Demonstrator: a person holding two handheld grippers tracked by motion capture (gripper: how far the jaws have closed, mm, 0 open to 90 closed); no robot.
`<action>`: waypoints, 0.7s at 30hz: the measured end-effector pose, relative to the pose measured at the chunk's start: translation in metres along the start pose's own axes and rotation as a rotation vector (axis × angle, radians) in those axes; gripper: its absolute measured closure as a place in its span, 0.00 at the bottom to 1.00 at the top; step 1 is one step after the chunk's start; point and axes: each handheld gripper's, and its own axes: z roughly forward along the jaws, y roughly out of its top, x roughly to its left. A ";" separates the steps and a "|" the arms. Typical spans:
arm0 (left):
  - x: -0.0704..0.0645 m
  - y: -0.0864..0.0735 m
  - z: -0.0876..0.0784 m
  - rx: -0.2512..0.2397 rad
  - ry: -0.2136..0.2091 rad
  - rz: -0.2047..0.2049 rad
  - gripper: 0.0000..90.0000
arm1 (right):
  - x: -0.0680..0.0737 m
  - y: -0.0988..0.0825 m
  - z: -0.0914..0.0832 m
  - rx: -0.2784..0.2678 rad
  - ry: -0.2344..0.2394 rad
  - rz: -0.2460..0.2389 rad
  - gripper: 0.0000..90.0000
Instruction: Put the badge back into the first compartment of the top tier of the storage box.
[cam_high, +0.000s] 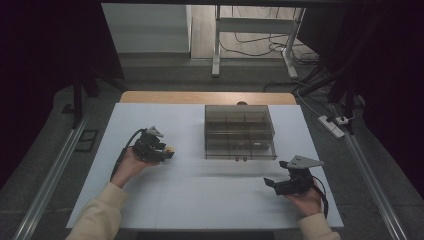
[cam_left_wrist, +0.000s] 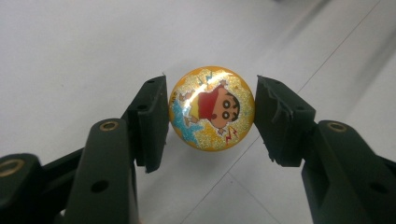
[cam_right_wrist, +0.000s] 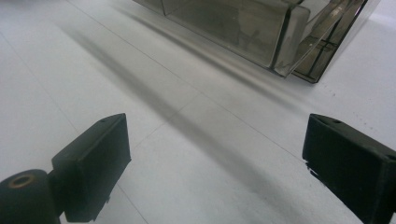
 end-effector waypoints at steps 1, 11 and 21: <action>0.000 0.000 -0.001 -0.006 -0.001 0.001 0.51 | 0.000 0.000 0.000 0.000 -0.001 0.000 0.08; 0.000 0.002 -0.013 -0.059 0.001 -0.014 0.51 | 0.000 0.000 0.000 0.004 -0.002 -0.001 0.08; -0.002 0.004 -0.023 -0.096 -0.007 -0.007 0.51 | 0.000 0.000 0.000 0.007 -0.007 -0.001 0.08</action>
